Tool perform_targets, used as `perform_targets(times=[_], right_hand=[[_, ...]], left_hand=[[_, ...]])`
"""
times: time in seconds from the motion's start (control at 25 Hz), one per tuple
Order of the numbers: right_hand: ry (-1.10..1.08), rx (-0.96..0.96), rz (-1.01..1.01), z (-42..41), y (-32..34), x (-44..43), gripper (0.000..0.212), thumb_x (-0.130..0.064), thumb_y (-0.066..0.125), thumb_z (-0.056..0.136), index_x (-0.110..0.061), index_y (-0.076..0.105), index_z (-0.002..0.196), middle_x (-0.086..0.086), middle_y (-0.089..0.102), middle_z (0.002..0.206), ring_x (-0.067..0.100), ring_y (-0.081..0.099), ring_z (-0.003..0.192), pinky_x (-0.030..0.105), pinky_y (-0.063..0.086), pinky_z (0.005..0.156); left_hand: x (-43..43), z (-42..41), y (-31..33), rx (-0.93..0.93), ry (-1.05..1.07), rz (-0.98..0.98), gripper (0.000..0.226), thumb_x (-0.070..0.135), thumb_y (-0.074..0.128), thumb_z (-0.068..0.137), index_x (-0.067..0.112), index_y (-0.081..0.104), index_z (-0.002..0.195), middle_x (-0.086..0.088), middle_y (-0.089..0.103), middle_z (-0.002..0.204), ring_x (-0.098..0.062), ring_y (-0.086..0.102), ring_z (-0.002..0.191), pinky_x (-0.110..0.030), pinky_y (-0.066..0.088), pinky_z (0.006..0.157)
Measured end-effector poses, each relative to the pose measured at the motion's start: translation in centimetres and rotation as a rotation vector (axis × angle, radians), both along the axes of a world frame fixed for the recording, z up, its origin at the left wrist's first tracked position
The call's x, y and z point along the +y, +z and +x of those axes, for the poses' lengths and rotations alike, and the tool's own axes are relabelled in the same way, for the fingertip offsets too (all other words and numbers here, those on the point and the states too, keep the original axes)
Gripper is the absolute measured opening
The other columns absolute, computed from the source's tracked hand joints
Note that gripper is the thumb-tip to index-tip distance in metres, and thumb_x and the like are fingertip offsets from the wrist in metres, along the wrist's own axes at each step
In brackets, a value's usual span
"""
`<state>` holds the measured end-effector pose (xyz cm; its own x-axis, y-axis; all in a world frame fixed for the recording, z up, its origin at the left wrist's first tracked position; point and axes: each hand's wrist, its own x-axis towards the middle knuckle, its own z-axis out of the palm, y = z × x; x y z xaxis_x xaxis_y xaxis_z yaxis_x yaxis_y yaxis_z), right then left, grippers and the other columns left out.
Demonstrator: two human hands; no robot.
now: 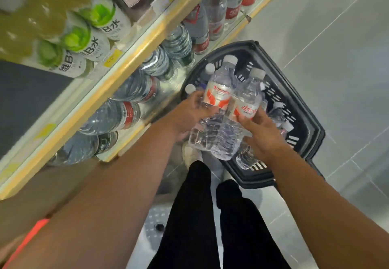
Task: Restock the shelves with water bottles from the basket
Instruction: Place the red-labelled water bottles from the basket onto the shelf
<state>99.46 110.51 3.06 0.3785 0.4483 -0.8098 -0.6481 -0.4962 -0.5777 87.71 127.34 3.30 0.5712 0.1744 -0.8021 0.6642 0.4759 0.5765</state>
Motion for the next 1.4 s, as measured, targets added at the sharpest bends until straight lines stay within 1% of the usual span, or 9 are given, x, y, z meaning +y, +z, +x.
perform_targets(times=[0.08, 0.16, 0.32, 0.44, 0.72, 1.0, 1.08, 1.2, 1.4], right_hand=[[0.036, 0.022, 0.029, 0.1, 1.4, 0.0, 0.039, -0.022, 0.066, 0.087, -0.034, 0.058, 0.123, -0.008, 0.069, 0.113, 0.018, 0.061, 0.113, 0.056, 0.040, 0.103], [0.094, 0.028, 0.058, 0.0, 2.9, -0.1, 0.031, -0.024, 0.067, 0.087, -0.040, 0.062, 0.113, -0.009, 0.071, 0.110, 0.018, 0.060, 0.114, 0.056, 0.038, 0.105], [0.206, 0.015, 0.077, -0.6, 5.9, -0.4, 0.035, -0.031, 0.071, 0.081, -0.041, 0.062, 0.113, -0.009, 0.071, 0.112, 0.020, 0.059, 0.117, 0.058, 0.034, 0.107], [0.265, 0.004, 0.100, -1.4, 8.1, -0.5, 0.036, -0.035, 0.072, 0.080, -0.045, 0.062, 0.113, -0.007, 0.070, 0.115, 0.021, 0.059, 0.118, 0.059, 0.037, 0.105], [0.375, 0.000, 0.168, -5.9, 13.0, 2.3, 0.036, -0.029, 0.069, 0.085, -0.039, 0.059, 0.118, -0.008, 0.068, 0.115, 0.016, 0.060, 0.115, 0.052, 0.041, 0.105], [0.523, -0.084, 0.282, -12.8, 12.2, 8.1, 0.045, -0.036, 0.062, 0.087, -0.036, 0.050, 0.130, -0.016, 0.068, 0.109, 0.007, 0.063, 0.109, 0.040, 0.048, 0.100], [0.525, -0.019, 0.335, -14.4, 11.0, 9.5, 0.055, -0.040, 0.067, 0.081, -0.038, 0.048, 0.132, -0.014, 0.068, 0.113, 0.010, 0.064, 0.108, 0.042, 0.050, 0.096], [0.531, 0.082, 0.397, -16.0, 8.7, 11.6, 0.069, -0.022, 0.079, 0.073, -0.035, 0.047, 0.132, -0.002, 0.068, 0.118, 0.020, 0.066, 0.108, 0.046, 0.049, 0.092], [0.563, 0.092, 0.527, -17.0, 5.7, 15.0, 0.068, -0.011, 0.069, 0.078, -0.035, 0.044, 0.136, 0.003, 0.064, 0.126, 0.028, 0.060, 0.117, 0.060, 0.043, 0.099]], left_hand=[[-1.2, -0.7, 1.8, -0.016, 0.140, 0.072, 0.060, 0.020, 0.070, 0.085, 0.012, 0.040, 0.136, -0.002, 0.058, 0.125, -0.019, 0.058, 0.110, -0.034, 0.048, 0.085], [-2.3, -1.6, 3.1, -0.055, 0.246, 0.116, 0.079, 0.028, 0.077, 0.076, 0.005, 0.037, 0.140, -0.007, 0.058, 0.127, -0.022, 0.059, 0.112, -0.040, 0.048, 0.091], [-3.8, -4.2, 6.6, -0.068, 0.344, 0.074, 0.092, 0.043, 0.085, 0.061, 0.019, 0.041, 0.138, -0.001, 0.067, 0.114, -0.022, 0.063, 0.106, -0.049, 0.045, 0.095], [-4.8, -5.8, 9.2, -0.095, 0.425, 0.049, 0.078, 0.029, 0.080, 0.067, 0.018, 0.045, 0.135, -0.005, 0.068, 0.116, -0.025, 0.066, 0.105, -0.050, 0.049, 0.095], [-4.6, -11.7, 14.7, -0.092, 0.528, 0.130, 0.057, 0.010, 0.071, 0.081, 0.014, 0.047, 0.133, -0.007, 0.068, 0.109, -0.016, 0.067, 0.087, -0.024, 0.052, 0.065], [-1.8, -18.8, 14.3, -0.102, 0.650, 0.288, 0.071, 0.030, 0.074, 0.067, 0.017, 0.049, 0.131, 0.009, 0.072, 0.102, -0.013, 0.068, 0.099, -0.034, 0.053, 0.089], [-0.7, -20.4, 13.2, -0.101, 0.662, 0.314, 0.065, 0.026, 0.074, 0.069, 0.017, 0.050, 0.128, 0.011, 0.072, 0.100, -0.013, 0.068, 0.098, -0.038, 0.053, 0.089], [1.7, -22.7, 11.4, -0.115, 0.661, 0.341, 0.064, 0.018, 0.081, 0.070, 0.012, 0.051, 0.126, 0.003, 0.070, 0.107, -0.021, 0.066, 0.102, -0.042, 0.051, 0.093], [5.9, -24.5, 9.0, -0.202, 0.678, 0.319, 0.049, 0.013, 0.070, 0.075, 0.009, 0.053, 0.121, -0.003, 0.070, 0.104, -0.022, 0.068, 0.096, -0.036, 0.053, 0.083]])
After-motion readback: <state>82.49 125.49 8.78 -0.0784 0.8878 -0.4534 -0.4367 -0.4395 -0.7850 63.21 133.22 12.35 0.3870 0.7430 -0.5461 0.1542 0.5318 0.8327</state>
